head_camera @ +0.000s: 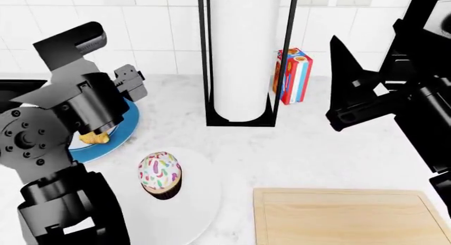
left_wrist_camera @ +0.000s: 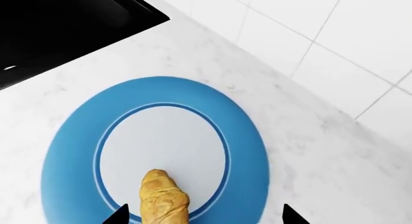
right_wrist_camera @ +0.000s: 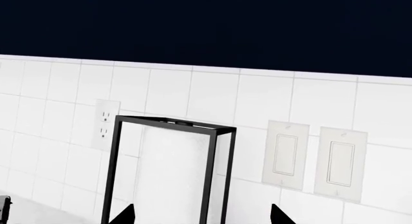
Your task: From the different types of pastries on the counter, select a croissant and place it on the cutting board. Then retrieve a jar of jam from the cabinet and place it alongside the croissant on the cutting board.
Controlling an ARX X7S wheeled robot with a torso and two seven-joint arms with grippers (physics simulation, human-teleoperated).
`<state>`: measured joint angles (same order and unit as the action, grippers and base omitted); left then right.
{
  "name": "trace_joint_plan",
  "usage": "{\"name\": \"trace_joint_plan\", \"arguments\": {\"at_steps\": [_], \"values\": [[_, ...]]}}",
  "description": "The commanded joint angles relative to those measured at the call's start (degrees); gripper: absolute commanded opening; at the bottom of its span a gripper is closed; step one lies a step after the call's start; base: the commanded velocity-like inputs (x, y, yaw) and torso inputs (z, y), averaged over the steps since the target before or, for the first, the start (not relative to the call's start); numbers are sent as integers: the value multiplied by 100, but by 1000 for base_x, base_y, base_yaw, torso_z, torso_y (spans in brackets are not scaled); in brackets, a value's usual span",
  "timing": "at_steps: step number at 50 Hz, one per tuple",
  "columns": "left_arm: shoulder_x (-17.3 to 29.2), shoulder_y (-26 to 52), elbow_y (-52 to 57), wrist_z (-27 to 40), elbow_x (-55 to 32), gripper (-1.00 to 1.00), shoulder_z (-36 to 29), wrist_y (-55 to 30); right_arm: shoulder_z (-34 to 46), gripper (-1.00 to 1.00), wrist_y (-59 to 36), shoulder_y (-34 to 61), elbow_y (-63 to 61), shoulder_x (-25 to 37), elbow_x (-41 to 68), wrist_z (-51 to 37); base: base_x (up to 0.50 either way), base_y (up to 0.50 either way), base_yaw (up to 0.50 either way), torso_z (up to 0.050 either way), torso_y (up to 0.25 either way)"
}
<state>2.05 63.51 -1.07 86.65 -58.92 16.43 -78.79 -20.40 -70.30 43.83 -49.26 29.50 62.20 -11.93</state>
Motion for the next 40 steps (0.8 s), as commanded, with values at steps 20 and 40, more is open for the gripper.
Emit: {"name": "trace_joint_plan", "arguments": {"at_steps": [20,40], "values": [[290,-263,-598,-428,464,100,-458,666,61,100,217,-161,34,99,-32,14,0,0,0,0,0],[453,-515,-931,-741,701,100,-622,1109,134,100,373,-274,66,128,-109,24,0,0,0,0,0]]}}
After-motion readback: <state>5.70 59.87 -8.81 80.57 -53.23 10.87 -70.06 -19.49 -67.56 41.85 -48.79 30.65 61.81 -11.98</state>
